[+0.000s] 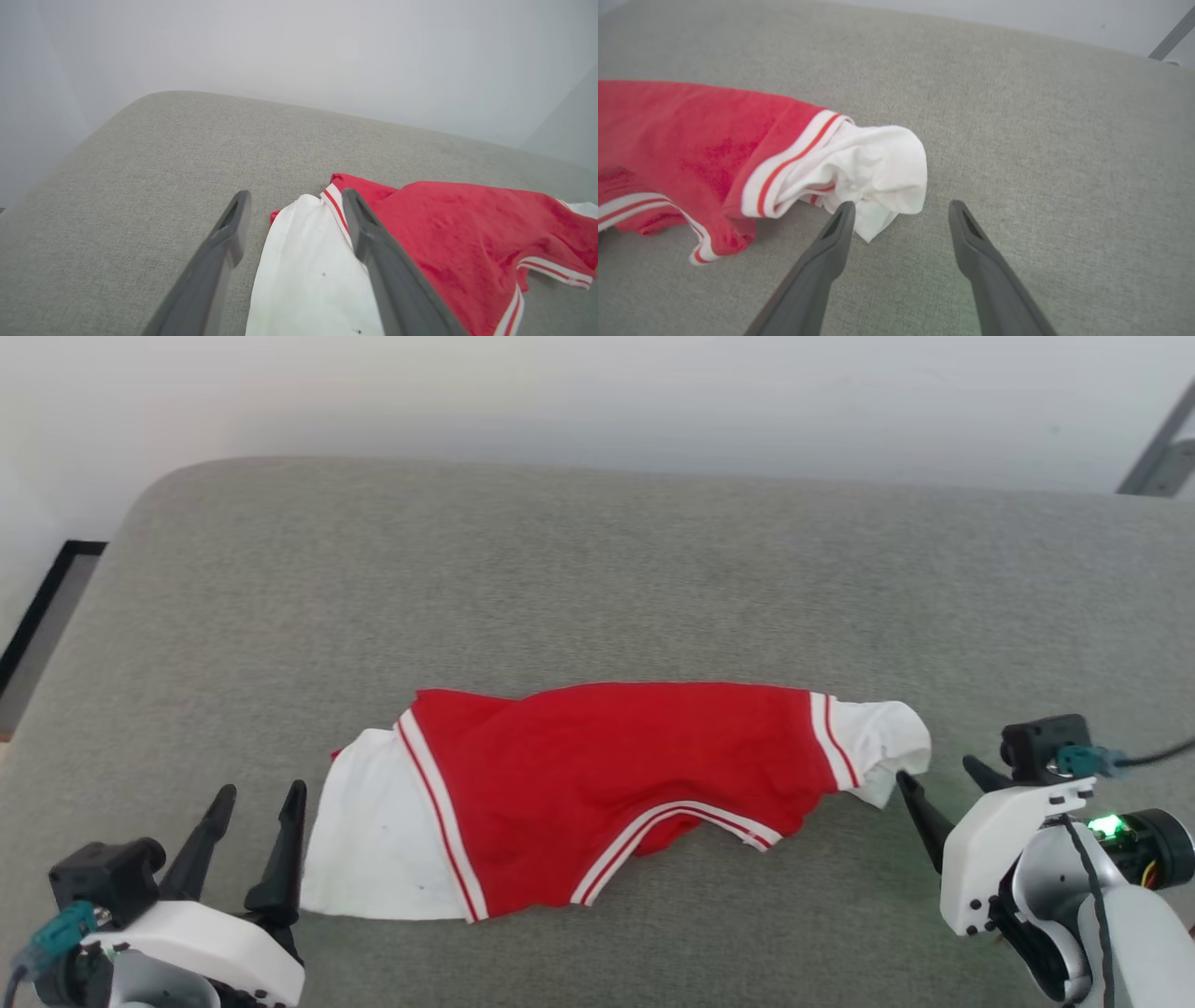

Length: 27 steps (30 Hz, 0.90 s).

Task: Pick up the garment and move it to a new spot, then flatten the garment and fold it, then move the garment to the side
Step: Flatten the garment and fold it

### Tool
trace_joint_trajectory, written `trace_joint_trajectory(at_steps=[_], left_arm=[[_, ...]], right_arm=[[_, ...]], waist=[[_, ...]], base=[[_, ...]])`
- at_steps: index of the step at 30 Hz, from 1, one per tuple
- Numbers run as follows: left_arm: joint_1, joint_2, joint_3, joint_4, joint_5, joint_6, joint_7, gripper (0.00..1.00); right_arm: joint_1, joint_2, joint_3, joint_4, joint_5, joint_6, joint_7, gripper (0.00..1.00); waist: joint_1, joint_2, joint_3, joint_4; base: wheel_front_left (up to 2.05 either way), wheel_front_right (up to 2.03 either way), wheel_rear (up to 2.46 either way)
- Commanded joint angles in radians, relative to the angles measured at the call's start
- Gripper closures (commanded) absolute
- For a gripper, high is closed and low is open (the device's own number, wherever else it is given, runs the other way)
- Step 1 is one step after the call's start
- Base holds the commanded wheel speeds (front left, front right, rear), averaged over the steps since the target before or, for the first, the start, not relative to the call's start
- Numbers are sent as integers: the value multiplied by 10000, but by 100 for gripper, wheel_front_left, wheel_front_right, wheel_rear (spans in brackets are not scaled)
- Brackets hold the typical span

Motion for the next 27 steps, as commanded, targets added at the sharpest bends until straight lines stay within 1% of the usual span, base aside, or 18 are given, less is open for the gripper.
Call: trace_joint_trajectory(at_steps=[1, 9, 10, 11, 13, 14, 15, 17, 20, 23, 27], left_arm=[[118, -39, 31, 6, 121, -41, -76, 0], [268, -464, 96, -56, 294, -389, -392, 0], [265, -525, 111, -44, 323, -410, -415, 0], [266, -639, 146, -18, 344, -489, -424, 0], [277, -737, 190, 0, 364, -558, -444, 0], [287, -789, 194, 10, 397, -589, -454, 0], [298, -856, 214, 23, 410, -613, -462, 0], [324, -917, 253, 45, 461, -676, -455, 0], [412, -1011, 331, 77, 482, -742, -468, 0], [500, -1049, 429, 87, 538, -787, -477, 0], [677, -1055, 578, 44, 572, -845, -482, 0]], right_arm=[[-119, -79, 75, 123, 9, -3, 137, 0], [-1164, -522, 642, 1787, 213, -3, 1260, 0], [-1290, -579, 724, 2063, 177, -5, 1363, 0], [-1563, -587, 836, 2671, 208, -3, 1547, 0], [-1850, -604, 966, 3233, 322, -3, 1621, 0], [-1969, -631, 1111, 3497, 300, -3, 1638, 28], [-2085, -661, 1235, 3712, 325, -3, 1577, 100], [-2259, -751, 1476, 4129, 391, -5, 1577, 100], [-2537, -953, 1614, 4395, 647, -6, 1529, 100], [-2718, -1238, 1712, 4271, 962, -6, 1568, 100], [-2542, -1787, 1548, 3820, 1336, -5, 1913, 100]], waist=[[0, -1, -28, 130], [0, -1, -31, 733], [0, -1, -26, 811], [0, -1, -17, 937], [0, -1, -9, 1042], [0, -1, -9, 1086], [0, -1, -11, 1124], [0, -1, -29, 1175], [0, -1, -94, 1192], [0, -1, -173, 1126], [0, -1, -240, 963]], base=[[0, 0, 0], [0, 0, 0], [0, 0, 0], [0, 0, 0], [0, 0, 0], [0, 0, 0], [0, 0, 0], [0, 0, 0], [0, 0, 0], [0, 0, 0], [0, 0, 0]])
